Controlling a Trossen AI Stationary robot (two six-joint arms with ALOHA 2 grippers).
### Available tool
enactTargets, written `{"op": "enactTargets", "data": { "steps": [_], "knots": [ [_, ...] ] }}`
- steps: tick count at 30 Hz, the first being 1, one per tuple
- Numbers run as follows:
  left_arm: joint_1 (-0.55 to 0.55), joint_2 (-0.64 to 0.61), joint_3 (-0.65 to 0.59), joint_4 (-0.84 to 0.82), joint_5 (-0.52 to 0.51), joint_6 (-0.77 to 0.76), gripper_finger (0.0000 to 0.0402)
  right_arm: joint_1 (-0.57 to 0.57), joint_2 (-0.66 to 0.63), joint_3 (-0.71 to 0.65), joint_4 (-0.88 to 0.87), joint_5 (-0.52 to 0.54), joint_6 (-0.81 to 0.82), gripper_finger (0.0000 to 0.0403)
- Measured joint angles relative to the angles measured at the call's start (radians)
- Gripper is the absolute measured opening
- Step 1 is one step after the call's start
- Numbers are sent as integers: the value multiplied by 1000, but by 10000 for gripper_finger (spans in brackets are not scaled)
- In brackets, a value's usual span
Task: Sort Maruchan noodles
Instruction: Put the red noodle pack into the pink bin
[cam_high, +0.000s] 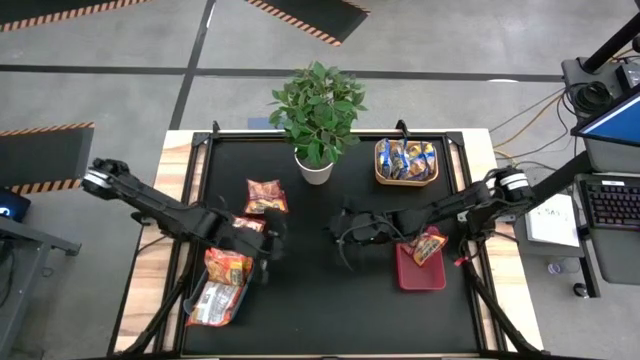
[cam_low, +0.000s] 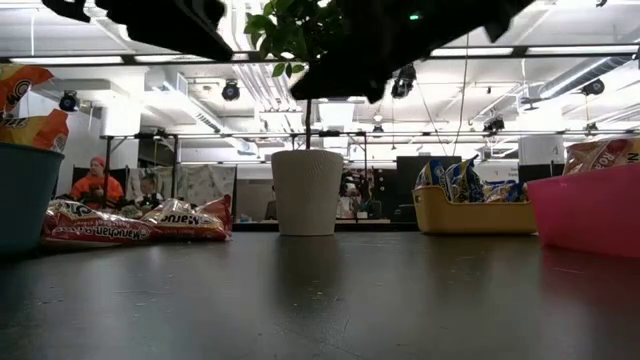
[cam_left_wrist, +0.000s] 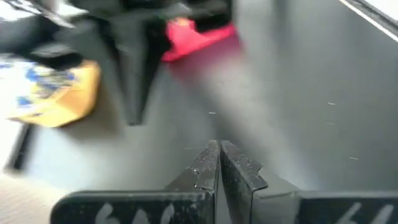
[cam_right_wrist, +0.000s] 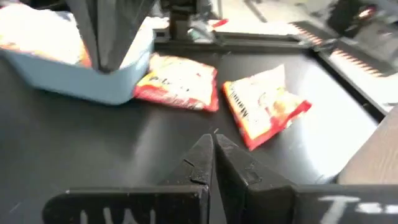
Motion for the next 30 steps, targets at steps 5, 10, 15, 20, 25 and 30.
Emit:
{"op": "enactTargets", "data": {
  "steps": [5, 10, 15, 20, 25, 30],
  "knots": [
    [1, -201, -101, 31, -185, -4, 0, -25, 75, 90, -1, 35, -27, 9],
    [1, -369, -169, 45, -271, -20, 0, -59, 152, 178, -7, 36, -65, 9],
    [-3, -487, -211, 49, -271, -39, 0, -87, 246, 259, -10, 38, -90, 9],
    [-4, -553, -234, 26, -271, -53, 0, -124, 341, 340, -5, 37, -90, 9],
    [-9, -572, -236, 21, -268, -60, 0, -162, 435, 426, -31, 37, -50, 9],
    [-11, -577, -236, 18, -264, -61, 0, -178, 530, 519, -44, 34, -63, 14]
  ]
}}
